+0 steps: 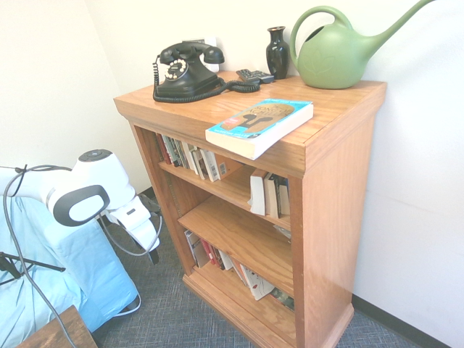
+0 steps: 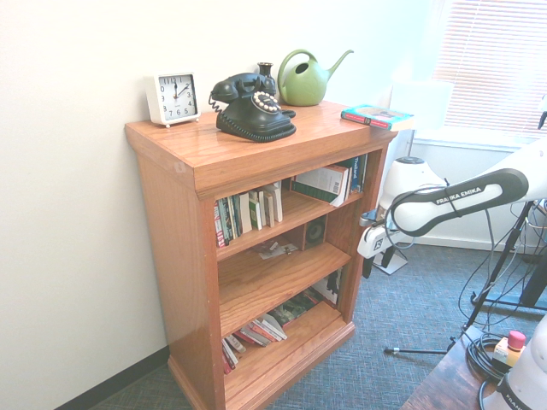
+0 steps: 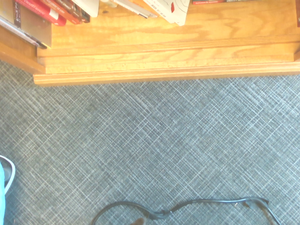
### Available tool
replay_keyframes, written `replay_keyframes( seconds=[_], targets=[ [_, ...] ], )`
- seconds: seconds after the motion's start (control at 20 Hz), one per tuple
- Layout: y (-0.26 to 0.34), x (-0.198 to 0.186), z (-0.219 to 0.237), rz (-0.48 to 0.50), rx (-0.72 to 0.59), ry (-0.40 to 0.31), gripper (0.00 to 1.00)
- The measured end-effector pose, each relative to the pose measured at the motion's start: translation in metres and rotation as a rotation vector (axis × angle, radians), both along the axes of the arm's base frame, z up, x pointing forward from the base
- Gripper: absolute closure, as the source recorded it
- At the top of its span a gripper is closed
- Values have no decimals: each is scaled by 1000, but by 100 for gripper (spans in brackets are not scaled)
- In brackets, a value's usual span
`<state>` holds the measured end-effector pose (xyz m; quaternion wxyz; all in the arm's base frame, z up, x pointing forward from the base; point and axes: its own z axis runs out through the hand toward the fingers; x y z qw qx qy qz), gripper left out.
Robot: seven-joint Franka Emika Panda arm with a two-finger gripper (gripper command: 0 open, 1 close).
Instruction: Organize the shelf
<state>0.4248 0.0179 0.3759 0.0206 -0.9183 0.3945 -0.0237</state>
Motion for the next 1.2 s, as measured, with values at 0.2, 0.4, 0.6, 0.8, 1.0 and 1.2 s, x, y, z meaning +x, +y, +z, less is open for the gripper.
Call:
replay_keyframes(
  seconds=[0.2,0.4,0.6,0.8,1.0,1.2],
  targets=[
    [-8,2,1,-22,-44,1,0],
    [-29,16,28,-53,-152,-22,0],
    [-54,30,79,-81,-256,-45,0],
    [-65,40,122,-95,-377,-62,0],
    [-80,45,162,-102,-550,-71,0],
    [-103,50,205,-117,-706,-86,0]
  ],
)
